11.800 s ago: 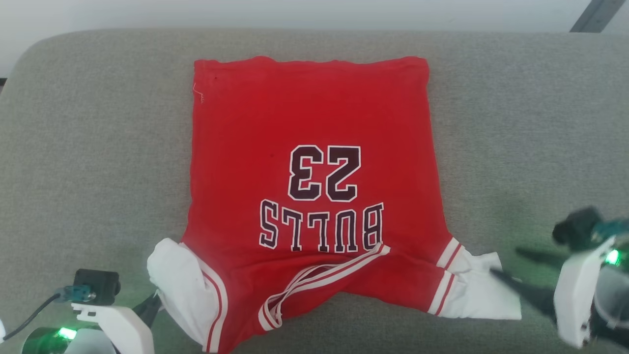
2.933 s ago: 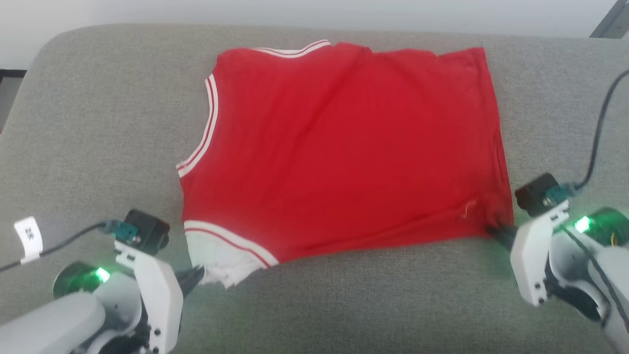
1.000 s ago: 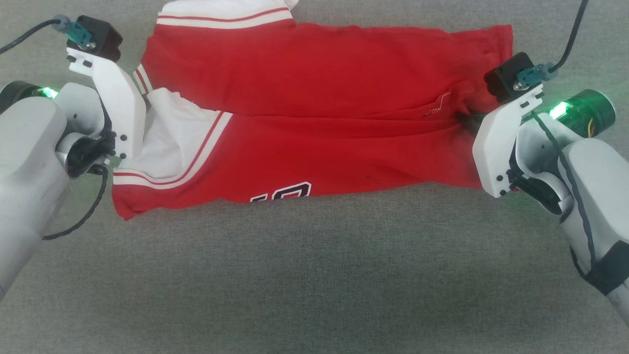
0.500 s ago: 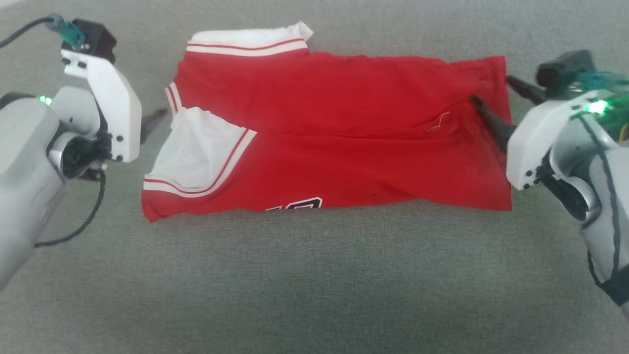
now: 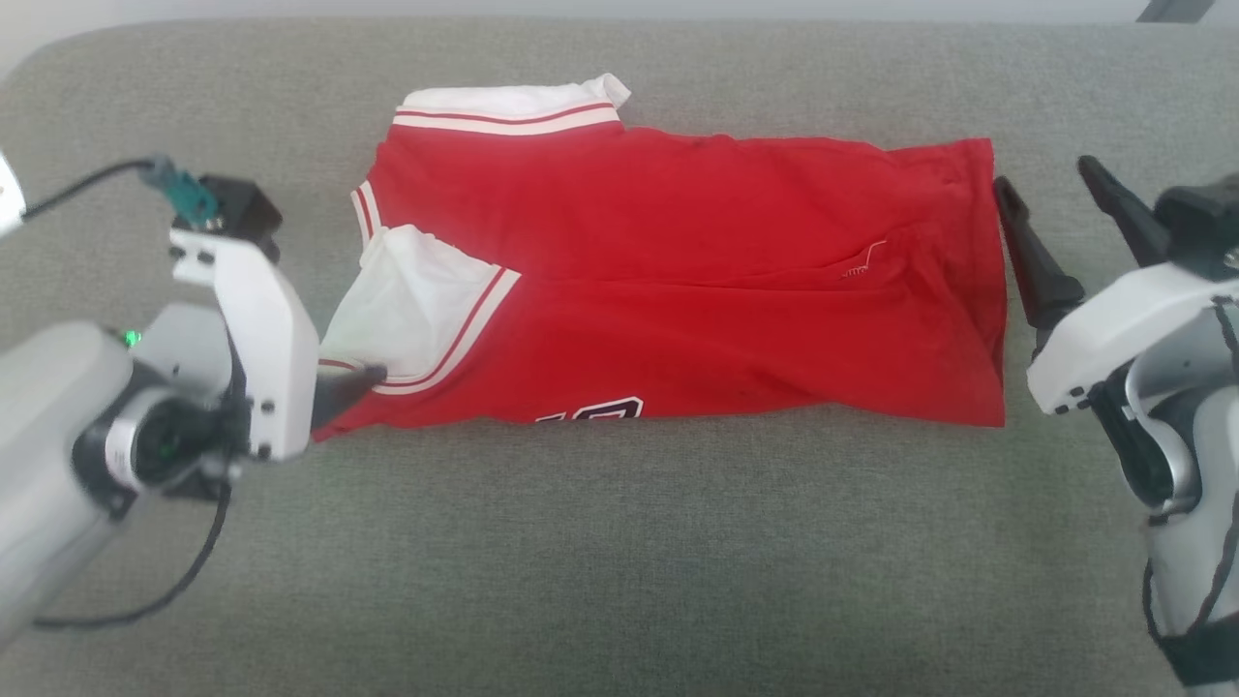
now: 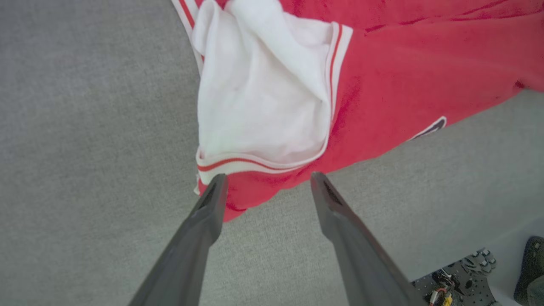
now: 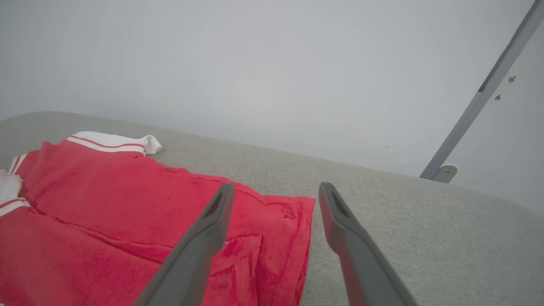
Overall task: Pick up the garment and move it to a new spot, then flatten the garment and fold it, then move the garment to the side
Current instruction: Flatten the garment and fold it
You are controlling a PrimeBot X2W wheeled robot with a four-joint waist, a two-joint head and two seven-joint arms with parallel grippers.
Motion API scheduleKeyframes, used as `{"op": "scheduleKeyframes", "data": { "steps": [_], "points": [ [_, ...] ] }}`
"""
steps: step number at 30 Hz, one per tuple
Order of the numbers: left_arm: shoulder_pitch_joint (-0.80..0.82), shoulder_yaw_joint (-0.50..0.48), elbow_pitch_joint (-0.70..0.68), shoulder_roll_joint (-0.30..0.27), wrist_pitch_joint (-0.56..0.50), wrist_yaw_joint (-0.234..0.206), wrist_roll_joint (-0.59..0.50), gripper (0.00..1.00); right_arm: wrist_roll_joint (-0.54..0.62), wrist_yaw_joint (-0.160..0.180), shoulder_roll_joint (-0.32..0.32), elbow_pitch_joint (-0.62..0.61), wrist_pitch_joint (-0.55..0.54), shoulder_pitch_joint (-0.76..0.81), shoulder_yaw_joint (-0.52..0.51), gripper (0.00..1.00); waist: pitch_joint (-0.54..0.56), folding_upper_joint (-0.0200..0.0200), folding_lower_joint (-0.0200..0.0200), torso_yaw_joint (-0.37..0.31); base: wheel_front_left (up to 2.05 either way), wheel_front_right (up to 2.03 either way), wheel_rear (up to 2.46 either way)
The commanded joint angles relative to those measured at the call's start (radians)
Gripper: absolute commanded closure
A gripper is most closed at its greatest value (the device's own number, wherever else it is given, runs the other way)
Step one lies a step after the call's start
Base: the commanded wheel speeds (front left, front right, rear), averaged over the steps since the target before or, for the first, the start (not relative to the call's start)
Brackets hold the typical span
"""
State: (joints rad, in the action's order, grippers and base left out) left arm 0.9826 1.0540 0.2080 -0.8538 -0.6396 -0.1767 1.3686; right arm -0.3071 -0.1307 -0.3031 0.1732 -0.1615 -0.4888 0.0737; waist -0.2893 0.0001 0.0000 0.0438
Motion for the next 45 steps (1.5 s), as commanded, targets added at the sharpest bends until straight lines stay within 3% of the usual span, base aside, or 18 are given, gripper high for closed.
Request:
{"op": "scheduleKeyframes", "data": {
  "steps": [1,8,11,19,25,26,27,35,45],
  "points": [
    [-0.025,-0.003,-0.059,-0.031,-0.008,-0.036,0.005,0.00,0.023,0.000,0.021,-0.029,0.011,0.023,-0.023,0.00,-0.004,-0.0001,0.0000,-0.004,0.00,0.00,0.00],
    [-0.104,0.006,-0.207,-0.125,-0.002,-0.162,0.007,0.00,0.103,0.000,0.121,-0.148,0.034,0.083,-0.109,0.00,-0.028,-0.0001,0.0000,-0.035,0.00,0.00,0.00],
    [-0.119,0.003,-0.176,-0.124,0.023,-0.167,0.008,0.00,0.119,0.000,0.146,-0.178,0.031,0.100,-0.116,0.00,-0.040,-0.0001,0.0000,-0.049,0.00,0.00,0.00],
    [-0.148,0.002,-0.032,-0.085,0.083,-0.111,0.009,0.00,0.134,0.000,0.176,-0.224,-0.010,0.140,-0.126,0.00,-0.065,-0.0001,0.0000,-0.077,0.00,0.00,0.00],
    [-0.161,0.015,0.092,-0.022,0.096,-0.046,0.025,0.00,0.104,0.000,0.165,-0.232,-0.099,0.177,-0.109,0.00,-0.072,-0.0001,0.0000,-0.084,0.00,0.00,0.00],
    [-0.159,0.017,0.106,-0.012,0.100,-0.031,0.023,0.64,0.095,0.000,0.162,-0.227,-0.125,0.184,-0.104,0.00,-0.071,-0.0001,0.0000,-0.083,0.00,0.00,0.00],
    [-0.159,0.018,0.119,-0.002,0.100,-0.018,0.028,1.00,0.088,0.000,0.156,-0.224,-0.147,0.187,-0.100,0.00,-0.070,-0.0001,0.0000,-0.082,0.00,0.00,0.00],
    [-0.143,0.037,0.182,0.064,0.100,0.048,0.012,1.00,0.040,0.000,0.129,-0.183,-0.401,0.179,-0.085,0.00,-0.058,-0.0001,0.0000,-0.055,0.00,0.00,0.00],
    [-0.124,0.055,0.219,0.133,0.115,0.088,-0.015,1.00,0.037,0.000,0.118,-0.119,-0.685,0.128,-0.085,0.00,-0.071,-0.0001,0.0000,-0.007,0.00,0.00,0.00]
  ]
}}
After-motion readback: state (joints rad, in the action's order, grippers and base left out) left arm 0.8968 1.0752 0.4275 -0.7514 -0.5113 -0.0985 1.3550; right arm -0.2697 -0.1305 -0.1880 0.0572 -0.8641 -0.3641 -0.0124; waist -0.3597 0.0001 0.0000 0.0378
